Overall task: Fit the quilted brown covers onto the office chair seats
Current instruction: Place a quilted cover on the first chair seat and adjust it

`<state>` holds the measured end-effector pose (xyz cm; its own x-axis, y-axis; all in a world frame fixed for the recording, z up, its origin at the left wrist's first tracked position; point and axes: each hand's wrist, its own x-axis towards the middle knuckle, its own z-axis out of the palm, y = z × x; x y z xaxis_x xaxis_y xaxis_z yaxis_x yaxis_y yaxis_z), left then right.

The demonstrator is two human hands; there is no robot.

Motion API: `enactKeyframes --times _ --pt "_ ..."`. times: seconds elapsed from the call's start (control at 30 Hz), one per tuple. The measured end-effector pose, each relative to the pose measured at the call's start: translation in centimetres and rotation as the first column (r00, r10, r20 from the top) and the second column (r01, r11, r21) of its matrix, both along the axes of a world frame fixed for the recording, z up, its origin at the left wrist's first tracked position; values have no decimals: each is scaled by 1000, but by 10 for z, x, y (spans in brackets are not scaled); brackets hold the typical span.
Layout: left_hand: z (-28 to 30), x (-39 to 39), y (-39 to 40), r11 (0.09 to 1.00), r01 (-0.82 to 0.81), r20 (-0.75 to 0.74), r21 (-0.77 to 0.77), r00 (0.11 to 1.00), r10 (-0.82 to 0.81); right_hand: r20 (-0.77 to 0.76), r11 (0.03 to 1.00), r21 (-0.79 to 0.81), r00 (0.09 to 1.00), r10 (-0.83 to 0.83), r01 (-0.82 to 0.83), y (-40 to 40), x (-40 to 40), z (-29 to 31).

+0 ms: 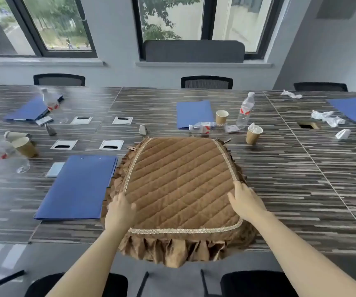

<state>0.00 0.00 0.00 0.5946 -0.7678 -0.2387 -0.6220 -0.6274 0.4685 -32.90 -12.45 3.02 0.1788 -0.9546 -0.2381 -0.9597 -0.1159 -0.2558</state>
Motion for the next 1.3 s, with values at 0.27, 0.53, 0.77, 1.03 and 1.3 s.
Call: enactKeyframes --times 0.27,0.53,0.77,1.03,1.3 --pt "-35 8 -22 973 -229 -111 37 967 231 141 921 272 935 -324 278 -17 -6 -55" --pt "-59 42 -35 856 -504 -503 115 714 487 277 816 353 782 -558 458 -29 -4 -55" --pt "13 27 -21 752 -652 -745 95 455 489 478 791 351 630 -612 501 -16 -4 -25" --pt "53 32 38 766 -619 -703 -171 622 346 619 832 245 580 -529 498 44 10 13" --pt "92 54 175 647 -693 -745 -317 604 282 744 851 220 482 -462 476 141 47 62"
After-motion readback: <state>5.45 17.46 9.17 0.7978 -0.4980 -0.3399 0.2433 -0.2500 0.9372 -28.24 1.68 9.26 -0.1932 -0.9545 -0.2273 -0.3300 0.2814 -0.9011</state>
